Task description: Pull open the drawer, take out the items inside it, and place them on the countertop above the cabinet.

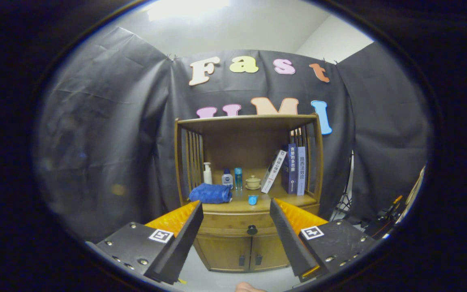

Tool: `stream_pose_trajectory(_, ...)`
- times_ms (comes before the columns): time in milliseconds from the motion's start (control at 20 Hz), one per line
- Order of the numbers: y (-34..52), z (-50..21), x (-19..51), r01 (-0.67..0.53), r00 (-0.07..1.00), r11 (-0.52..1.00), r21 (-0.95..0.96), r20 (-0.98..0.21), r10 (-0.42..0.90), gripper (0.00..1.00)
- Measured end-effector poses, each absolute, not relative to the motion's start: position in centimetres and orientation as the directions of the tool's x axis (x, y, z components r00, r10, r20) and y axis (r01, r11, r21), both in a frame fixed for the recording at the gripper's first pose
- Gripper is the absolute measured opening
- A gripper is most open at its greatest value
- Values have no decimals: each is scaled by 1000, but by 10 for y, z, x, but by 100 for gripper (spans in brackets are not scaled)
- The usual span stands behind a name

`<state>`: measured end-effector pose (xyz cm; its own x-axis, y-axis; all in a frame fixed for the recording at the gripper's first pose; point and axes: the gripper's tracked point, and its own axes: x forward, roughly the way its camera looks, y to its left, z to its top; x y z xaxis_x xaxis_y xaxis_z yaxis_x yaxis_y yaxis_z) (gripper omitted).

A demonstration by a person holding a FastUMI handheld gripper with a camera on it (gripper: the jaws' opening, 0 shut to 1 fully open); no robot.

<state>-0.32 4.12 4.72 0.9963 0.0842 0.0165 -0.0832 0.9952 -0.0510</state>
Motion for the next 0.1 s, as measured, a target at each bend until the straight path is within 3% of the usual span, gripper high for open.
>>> stream_pose_trajectory(100,45,43,-3,-94,995,995,-43,12,95,99)
